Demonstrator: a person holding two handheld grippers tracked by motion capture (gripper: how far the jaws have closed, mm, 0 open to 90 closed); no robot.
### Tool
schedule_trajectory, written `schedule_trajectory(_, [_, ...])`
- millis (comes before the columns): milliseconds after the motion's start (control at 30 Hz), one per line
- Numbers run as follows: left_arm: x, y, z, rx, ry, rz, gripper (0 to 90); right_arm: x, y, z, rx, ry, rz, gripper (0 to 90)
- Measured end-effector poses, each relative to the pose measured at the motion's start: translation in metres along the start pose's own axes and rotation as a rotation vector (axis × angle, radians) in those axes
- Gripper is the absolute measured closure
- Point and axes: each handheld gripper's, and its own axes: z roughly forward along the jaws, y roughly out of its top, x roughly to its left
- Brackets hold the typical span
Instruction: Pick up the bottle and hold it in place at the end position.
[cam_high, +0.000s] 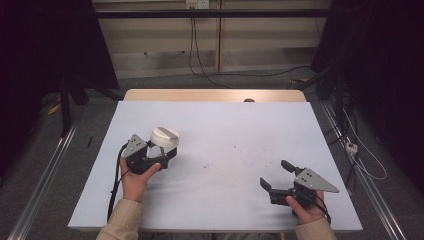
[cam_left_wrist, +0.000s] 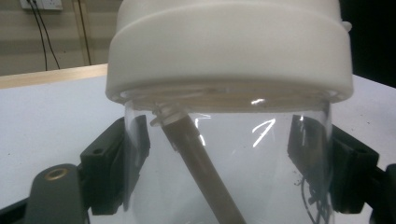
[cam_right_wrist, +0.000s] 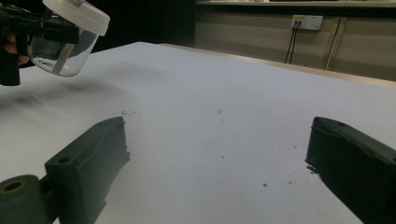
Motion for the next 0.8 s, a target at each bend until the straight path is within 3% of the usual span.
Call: schedule_trajectory(800, [-0.008,0.008,0.021,-0.026,-0.025,0.031,18.5,0.0,0.0,0.0,-0.003,-0.002,0.002,4.8])
